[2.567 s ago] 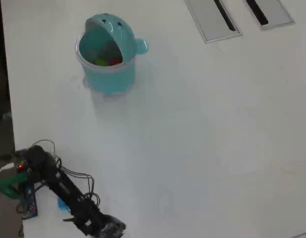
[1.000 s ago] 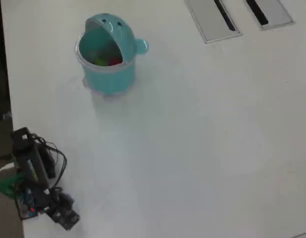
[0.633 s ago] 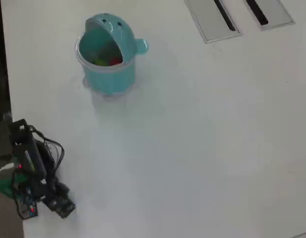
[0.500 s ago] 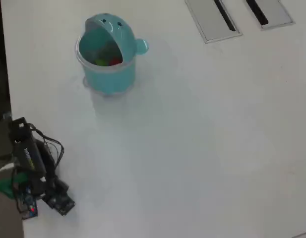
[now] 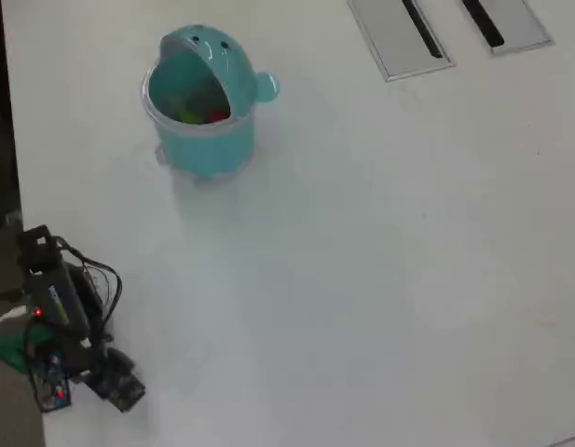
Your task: Grasp RGB lego blocks and put them in the bin one by one.
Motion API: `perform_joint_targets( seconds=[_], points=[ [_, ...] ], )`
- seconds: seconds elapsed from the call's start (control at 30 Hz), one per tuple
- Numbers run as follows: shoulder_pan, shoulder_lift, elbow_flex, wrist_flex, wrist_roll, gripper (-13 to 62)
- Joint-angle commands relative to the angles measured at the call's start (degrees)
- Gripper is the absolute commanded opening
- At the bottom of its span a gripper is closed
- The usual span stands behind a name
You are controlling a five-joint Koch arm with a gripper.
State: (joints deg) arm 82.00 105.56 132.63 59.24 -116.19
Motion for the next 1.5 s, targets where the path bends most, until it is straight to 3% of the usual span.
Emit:
perform_joint_targets(
  seconds=[0.0,0.03,0.2,0.43,0.53,0.9,1.17,1.47],
  points=[
    [-0.7,-0.09,-1.93,-1.41,-0.18,28.8],
    [-0.7,-0.18,-1.93,-1.41,0.09,28.3],
    [-0.7,0.09,-3.78,4.48,3.16,8.2],
    [-6.33,1.58,-9.4,7.56,12.39,6.9],
    [-13.1,1.23,-18.9,10.99,21.62,-5.4],
    [-38.76,-0.18,-41.4,4.66,49.04,-5.5],
    [-55.37,-1.32,-57.3,-6.33,54.23,-7.1],
    [-75.94,0.97,-58.01,-14.24,52.65,-7.1]
  ],
)
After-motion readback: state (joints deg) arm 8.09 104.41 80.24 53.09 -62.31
